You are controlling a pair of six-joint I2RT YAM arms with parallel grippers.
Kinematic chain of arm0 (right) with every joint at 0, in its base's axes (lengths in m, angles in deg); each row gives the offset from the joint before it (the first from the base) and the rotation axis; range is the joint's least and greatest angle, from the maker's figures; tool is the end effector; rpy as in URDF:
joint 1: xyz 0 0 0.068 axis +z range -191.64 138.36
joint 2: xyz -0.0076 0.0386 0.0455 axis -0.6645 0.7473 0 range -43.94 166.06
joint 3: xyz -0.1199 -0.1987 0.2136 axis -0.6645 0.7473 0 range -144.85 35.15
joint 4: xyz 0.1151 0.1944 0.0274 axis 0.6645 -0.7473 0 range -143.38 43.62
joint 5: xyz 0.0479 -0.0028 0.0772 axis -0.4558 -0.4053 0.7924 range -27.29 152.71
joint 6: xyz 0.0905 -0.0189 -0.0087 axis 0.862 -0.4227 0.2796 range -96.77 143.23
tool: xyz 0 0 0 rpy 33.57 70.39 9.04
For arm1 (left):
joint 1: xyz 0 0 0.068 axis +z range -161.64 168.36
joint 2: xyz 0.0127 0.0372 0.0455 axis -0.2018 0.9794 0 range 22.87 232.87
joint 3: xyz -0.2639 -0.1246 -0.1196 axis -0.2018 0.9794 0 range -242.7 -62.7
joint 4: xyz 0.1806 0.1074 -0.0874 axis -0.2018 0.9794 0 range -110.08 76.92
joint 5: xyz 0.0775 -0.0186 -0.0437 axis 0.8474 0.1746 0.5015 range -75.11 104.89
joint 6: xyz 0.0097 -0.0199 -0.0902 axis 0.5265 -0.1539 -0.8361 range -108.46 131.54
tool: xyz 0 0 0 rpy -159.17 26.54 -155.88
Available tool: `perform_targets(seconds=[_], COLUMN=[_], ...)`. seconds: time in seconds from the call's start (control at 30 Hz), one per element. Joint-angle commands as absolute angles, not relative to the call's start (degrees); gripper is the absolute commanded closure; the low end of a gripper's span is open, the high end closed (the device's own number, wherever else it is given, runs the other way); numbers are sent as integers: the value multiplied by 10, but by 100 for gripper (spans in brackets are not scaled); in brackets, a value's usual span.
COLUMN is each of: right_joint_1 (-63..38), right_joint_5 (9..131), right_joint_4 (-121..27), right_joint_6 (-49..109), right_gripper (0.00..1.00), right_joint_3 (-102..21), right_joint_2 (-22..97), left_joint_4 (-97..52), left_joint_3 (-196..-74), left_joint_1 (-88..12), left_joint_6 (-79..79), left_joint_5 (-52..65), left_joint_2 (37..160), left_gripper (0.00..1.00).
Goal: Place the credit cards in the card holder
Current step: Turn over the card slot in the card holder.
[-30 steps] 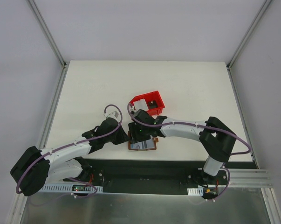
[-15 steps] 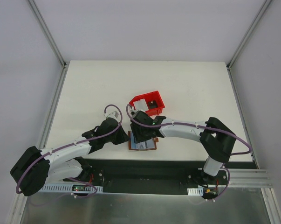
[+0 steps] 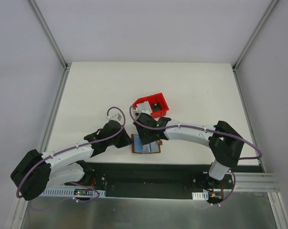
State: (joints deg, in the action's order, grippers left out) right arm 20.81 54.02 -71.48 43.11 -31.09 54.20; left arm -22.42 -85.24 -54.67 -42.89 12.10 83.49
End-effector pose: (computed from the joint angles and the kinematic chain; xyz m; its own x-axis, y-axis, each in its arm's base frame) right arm 0.1766 0.3111 0.2276 -0.6498 -0.5190 -0.5553 -0.6565 0.7514 0.0659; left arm 0.1419 -0.1380 0.2085 -0.8262 -0.3401 -0.4491 0.0660 0.7332 -0.6768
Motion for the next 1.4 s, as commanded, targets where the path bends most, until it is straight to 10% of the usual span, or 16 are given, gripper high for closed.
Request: perform_targets(seconds=[0.0,1.37], right_joint_1=[209,166], right_joint_5=[500,506], right_joint_4=[-763,-745], right_joint_6=[422,397], right_gripper=[65,60], right_joint_3=[-324,-175], right_joint_2=[505,434], left_joint_4=[-226,-223], left_joint_3=[-860,-863], left_joint_1=[-543,-543], left_joint_6=[-418,-418], left_joint_5=[117,116], left_joint_2=[830,835], left_gripper=[100,100])
